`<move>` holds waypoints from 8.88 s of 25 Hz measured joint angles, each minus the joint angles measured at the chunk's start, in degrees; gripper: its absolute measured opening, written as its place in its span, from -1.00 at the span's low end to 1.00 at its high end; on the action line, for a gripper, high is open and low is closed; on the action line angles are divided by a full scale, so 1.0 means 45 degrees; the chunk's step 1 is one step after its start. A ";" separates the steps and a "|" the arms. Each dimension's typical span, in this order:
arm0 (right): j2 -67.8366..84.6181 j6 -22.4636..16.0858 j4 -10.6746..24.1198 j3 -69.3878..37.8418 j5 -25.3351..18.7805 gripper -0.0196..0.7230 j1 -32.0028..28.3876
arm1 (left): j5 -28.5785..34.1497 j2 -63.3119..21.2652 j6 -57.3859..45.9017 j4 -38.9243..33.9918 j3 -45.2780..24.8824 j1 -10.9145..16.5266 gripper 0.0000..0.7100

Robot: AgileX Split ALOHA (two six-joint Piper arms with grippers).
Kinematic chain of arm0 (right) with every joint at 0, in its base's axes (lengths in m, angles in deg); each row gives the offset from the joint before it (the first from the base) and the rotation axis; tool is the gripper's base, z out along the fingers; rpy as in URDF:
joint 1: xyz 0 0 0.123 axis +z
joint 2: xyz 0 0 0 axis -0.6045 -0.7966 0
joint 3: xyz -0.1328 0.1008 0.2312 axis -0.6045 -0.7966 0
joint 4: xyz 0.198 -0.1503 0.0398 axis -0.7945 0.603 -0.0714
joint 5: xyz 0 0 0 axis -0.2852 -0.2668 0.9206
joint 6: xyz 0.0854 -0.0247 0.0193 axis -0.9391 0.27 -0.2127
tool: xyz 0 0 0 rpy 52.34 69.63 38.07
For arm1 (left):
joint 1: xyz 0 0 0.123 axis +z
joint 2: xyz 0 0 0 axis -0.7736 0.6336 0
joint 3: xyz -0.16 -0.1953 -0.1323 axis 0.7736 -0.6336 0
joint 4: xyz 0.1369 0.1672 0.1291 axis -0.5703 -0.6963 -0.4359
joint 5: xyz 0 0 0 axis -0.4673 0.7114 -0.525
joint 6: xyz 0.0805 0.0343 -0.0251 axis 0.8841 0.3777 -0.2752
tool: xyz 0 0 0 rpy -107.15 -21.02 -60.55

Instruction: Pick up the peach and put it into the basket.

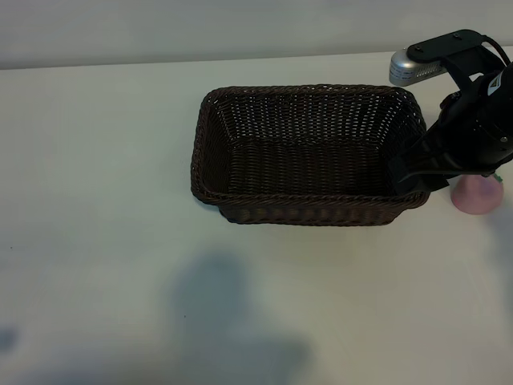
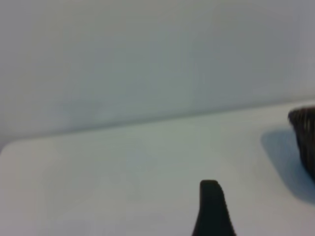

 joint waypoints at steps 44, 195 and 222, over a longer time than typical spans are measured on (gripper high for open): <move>0.0000 -0.0012 0.0000 0.0000 0.0010 0.65 0.0000 | 0.3914 -0.0018 -0.0350 0.2332 -0.0539 0.0000 0.40; -0.5830 -0.3591 0.3657 0.4722 0.1853 -0.84 0.2177 | 0.3914 -0.0018 0.0794 0.2336 -0.0640 0.4187 0.40; -0.6007 -0.3582 0.3651 0.6127 0.0224 0.66 0.2177 | 0.3911 -0.0018 0.0794 0.2336 -0.0640 0.4187 0.40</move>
